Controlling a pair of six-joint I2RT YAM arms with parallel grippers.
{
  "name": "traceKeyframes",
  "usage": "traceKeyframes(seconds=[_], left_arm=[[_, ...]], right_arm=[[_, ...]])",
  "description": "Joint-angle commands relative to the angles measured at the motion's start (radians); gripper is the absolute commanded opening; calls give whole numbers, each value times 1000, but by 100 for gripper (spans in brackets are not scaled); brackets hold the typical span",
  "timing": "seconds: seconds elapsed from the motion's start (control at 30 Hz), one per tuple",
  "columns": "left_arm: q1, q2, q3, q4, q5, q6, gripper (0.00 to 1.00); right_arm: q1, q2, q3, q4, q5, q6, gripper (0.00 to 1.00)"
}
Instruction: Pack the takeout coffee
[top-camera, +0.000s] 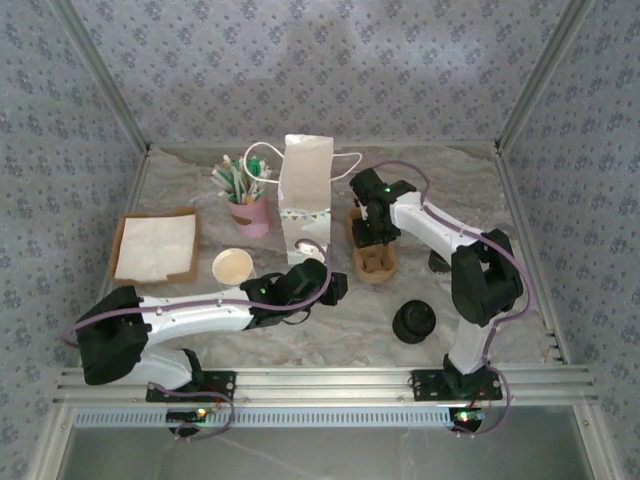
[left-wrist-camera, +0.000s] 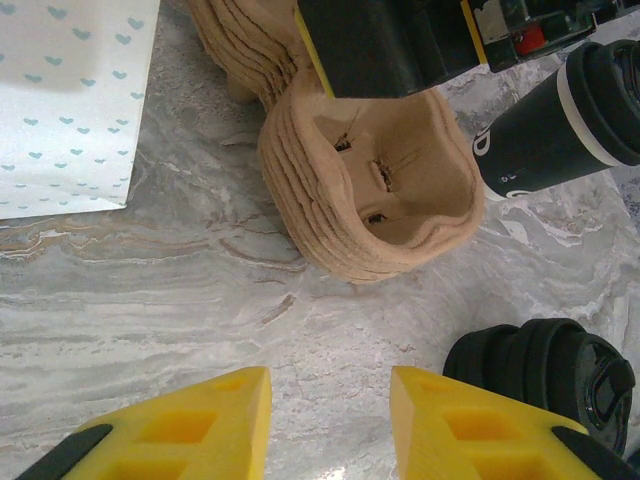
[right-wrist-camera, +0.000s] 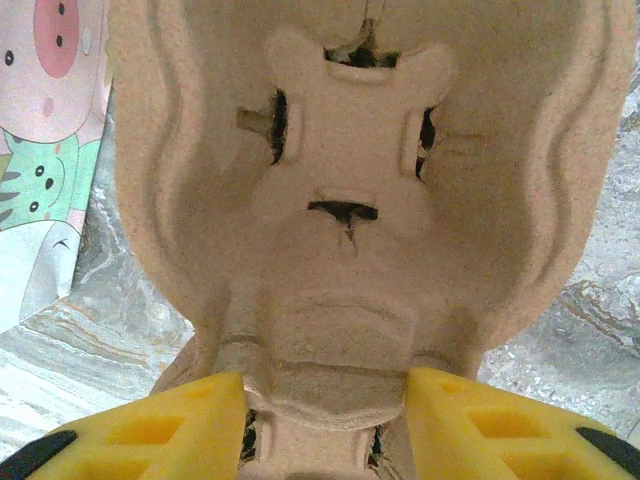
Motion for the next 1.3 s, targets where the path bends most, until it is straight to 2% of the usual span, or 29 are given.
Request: traceKeyframes(seconds=[0.0, 0.3, 0.37, 0.53, 1.27], left_arm=[[-6, -28, 5, 11, -12, 23, 36], [-6, -37, -7, 12, -17, 20, 36], [-5, -40, -8, 9, -18, 19, 36], [-5, -48, -13, 7, -20, 19, 36], [-5, -64, -27, 4, -30, 16, 36]], right_arm=[[5, 14, 37, -34, 13, -8, 47], [5, 17, 40, -39, 11, -7, 43], [5, 21, 40, -40, 9, -7, 52], [5, 31, 41, -40, 10, -6, 53], [4, 16, 43, -59, 22, 0, 37]])
